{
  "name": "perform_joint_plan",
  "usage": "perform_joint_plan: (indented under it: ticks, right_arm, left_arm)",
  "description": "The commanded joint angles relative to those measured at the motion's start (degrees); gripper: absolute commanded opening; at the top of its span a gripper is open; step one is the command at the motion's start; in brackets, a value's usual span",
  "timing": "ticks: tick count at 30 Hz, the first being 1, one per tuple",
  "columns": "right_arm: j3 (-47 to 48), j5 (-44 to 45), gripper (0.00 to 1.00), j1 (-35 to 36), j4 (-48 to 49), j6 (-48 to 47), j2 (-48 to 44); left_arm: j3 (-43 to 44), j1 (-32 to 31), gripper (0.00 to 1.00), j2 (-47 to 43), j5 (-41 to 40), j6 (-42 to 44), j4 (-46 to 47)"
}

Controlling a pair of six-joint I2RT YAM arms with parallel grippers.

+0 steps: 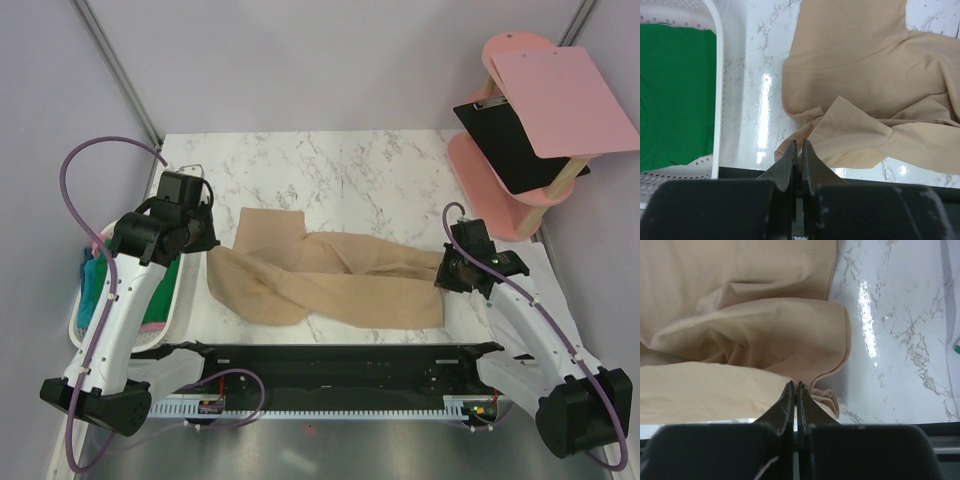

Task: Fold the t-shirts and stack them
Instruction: Flatten out the tshirt

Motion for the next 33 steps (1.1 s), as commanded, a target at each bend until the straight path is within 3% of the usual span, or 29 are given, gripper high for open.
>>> perform_joint_plan:
  ticks: [1,5,12,17,24,33]
  right_arm:
    - [7.51,1.23,0.0,0.89,-2.32,-0.54,-4.97]
    - [16.81,1.41,0.0,0.98,-2.67,-2.48,-7.26]
    - [31.33,1.67,0.0,1.33,1.19,-6.96,-5.16]
    - [41.43,1.41,0.0,1.86,2.43,-9.68,-4.36]
    - [43.92,2.2,0.0,1.86,3.65,-13.12,-8.66]
    - [40.3,0.17,0.0,1.86,7.79,-14.52,-13.85]
  left_arm:
    - [1.65,0.28,0.02,-0.17,0.16,-0.67,1.69]
    - [6.13,0.28,0.02,1.14,-1.59,1.0,0.29]
    - [24.12,0.19,0.02,3.69,-2.04,4.34,-3.22]
    - [32.76,0.1,0.02,2.04,1.9,6.54,-5.69]
    - [33.75,0.1,0.02,-6.4,6.14,6.98,-4.12]
    - [36.11,0.19,0.02,-8.87,6.49,7.77,-3.76]
